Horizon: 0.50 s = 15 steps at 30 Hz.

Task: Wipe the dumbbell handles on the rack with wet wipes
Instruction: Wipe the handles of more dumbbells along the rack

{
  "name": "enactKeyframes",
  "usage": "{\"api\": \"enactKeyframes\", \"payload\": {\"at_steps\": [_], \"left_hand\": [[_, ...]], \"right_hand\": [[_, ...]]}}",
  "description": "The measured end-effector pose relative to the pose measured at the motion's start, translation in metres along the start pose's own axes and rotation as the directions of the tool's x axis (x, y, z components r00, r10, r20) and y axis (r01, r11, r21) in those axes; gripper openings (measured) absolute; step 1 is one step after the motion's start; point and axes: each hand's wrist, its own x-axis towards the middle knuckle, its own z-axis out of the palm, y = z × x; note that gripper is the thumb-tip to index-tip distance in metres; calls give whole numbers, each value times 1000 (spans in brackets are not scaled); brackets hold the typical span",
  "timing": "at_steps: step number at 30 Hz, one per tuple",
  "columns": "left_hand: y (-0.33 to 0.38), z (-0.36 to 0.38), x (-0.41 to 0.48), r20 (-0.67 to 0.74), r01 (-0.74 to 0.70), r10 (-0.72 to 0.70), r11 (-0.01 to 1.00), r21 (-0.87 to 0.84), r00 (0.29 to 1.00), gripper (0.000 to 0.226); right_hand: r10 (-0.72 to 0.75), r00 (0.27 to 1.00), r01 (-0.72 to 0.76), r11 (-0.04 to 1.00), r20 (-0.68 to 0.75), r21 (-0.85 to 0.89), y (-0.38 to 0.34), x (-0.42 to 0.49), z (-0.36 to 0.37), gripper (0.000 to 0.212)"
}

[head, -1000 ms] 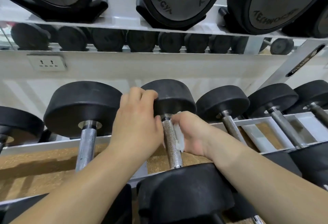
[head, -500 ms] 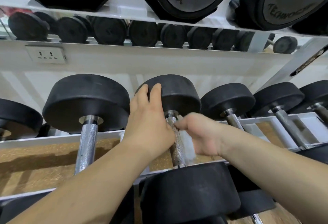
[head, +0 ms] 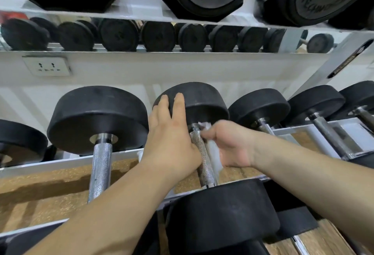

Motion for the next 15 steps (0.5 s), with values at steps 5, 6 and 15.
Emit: {"api": "enactKeyframes", "payload": {"at_steps": [5, 6, 15], "left_hand": [[-3, -7, -3, 25, -15, 15, 1000, -23, 1000, 107], [-3, -8, -3, 26, -17, 17, 999, -27, 999, 107], [0, -1, -1, 24, 9, -9, 1000, -16, 1000, 108]], "right_hand": [[22, 999, -24, 999, 36, 30, 8, 0, 0, 35], [72, 995, -72, 997, 69, -10, 14, -6, -5, 41], [-48, 998, 51, 988, -28, 146, 2, 3, 6, 43]]}}
